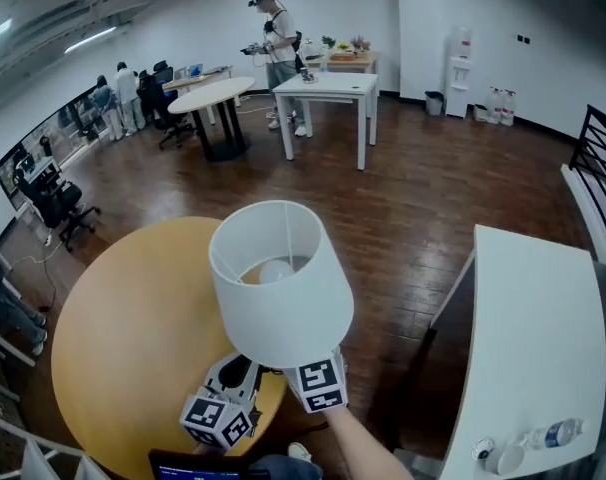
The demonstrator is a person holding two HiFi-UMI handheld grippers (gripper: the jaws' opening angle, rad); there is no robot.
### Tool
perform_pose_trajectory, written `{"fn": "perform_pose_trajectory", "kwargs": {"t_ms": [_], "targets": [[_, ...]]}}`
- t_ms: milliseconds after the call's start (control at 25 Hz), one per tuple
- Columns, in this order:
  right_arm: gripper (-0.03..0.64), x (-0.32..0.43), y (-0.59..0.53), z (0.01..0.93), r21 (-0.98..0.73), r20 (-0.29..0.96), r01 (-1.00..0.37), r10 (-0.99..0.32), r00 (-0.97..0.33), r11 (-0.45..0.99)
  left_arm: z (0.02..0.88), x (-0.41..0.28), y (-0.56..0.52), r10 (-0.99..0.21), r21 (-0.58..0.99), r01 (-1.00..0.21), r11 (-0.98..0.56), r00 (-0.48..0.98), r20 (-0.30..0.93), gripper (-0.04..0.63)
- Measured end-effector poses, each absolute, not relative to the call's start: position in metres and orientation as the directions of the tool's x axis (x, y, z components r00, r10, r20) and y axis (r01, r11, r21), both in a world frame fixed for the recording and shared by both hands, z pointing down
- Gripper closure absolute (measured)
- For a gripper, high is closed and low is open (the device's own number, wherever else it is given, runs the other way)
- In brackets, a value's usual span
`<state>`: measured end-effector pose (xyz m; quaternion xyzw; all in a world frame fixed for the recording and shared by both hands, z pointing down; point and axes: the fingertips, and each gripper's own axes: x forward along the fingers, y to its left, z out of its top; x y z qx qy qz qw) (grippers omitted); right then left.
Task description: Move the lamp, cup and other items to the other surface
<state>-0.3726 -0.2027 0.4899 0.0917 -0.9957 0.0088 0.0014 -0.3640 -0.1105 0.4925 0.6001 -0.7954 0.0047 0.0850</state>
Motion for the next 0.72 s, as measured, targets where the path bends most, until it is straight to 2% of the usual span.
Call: {"fn": "perform_pose_trajectory", "kwargs": {"t_ms": [360, 720], "targets": [[0.451, -0.196, -0.345, 0.471, 0.017, 0.026, -0.584, -0.584, -0.811, 0.812, 0.468, -0.221, -0.263, -0.989, 0.092, -0.99, -0.109, 0.117, 0.087, 0.546], [0.451, -0.016, -0.415, 0.492, 0.029, 0.05, -0.84, -0.84, -0.54, 0.542, 0.48, -0.074, -0.341, -0.905, 0.129, -0.904, -0.407, 0.418, 0.078, 0.546]]}}
